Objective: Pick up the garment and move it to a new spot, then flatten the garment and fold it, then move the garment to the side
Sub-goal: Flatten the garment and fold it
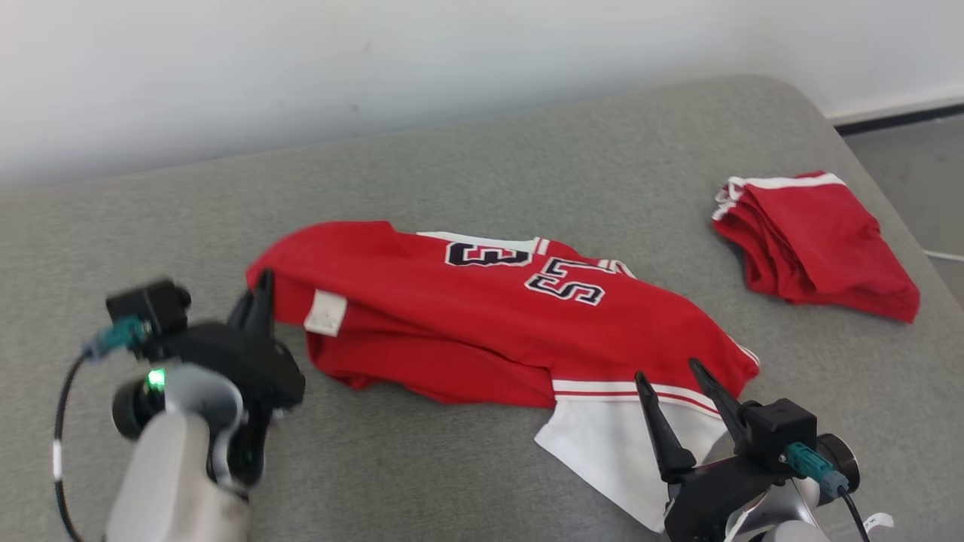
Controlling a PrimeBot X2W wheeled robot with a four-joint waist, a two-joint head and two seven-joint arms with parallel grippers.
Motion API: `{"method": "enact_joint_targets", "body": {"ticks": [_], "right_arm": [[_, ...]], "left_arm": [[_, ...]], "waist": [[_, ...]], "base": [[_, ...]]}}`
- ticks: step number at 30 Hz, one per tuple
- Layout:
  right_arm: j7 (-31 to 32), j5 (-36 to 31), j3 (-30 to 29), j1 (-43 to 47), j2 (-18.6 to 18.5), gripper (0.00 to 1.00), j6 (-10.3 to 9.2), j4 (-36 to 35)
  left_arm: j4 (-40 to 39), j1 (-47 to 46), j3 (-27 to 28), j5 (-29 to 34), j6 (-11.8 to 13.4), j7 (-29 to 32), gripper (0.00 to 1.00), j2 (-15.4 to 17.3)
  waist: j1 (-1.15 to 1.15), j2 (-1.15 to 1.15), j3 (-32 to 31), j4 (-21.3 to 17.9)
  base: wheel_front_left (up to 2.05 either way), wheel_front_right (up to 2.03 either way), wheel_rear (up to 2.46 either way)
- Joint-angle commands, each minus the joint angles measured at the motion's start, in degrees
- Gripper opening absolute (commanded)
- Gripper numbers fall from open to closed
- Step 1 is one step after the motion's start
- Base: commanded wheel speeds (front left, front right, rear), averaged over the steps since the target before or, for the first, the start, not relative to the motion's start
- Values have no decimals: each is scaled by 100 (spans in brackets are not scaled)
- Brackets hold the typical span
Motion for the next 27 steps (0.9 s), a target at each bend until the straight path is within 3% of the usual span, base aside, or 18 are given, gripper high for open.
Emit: {"method": "enact_joint_targets", "body": {"ticks": [1,5,10,17,18,19,20,27], "right_arm": [[21,-43,-38,101,7,100,-17,-27],[45,-74,-120,208,41,100,-17,-77],[108,-90,-169,306,84,100,-17,-132],[121,-54,-176,297,116,100,-17,-117],[118,-49,-177,288,121,100,-17,-110],[113,-39,-176,278,125,100,-17,-101],[106,-26,-173,264,129,100,-17,-91],[40,-27,-240,240,143,100,-17,-48]], "left_arm": [[-249,359,-6,-118,-40,54,0,-43],[-993,1185,-84,-325,8,210,0,-76],[-2056,2485,-182,-388,298,454,0,-91],[-2457,3389,-226,-210,654,587,0,-30],[-2402,3447,-281,-129,653,610,27,23],[-2357,3459,-294,-102,687,568,92,32],[-2301,3456,-302,-37,716,514,100,39],[-2041,3422,-286,183,719,-159,100,125]], "waist": [[0,0,-305,348],[0,0,-432,495],[0,0,-566,602],[0,0,-627,613],[0,0,-629,608],[0,0,-629,603],[0,0,-631,598],[0,0,-663,590]], "base": [[0,0,0],[0,0,0],[0,0,0],[0,0,0],[0,0,0],[0,0,0],[0,0,0],[0,0,0]]}}
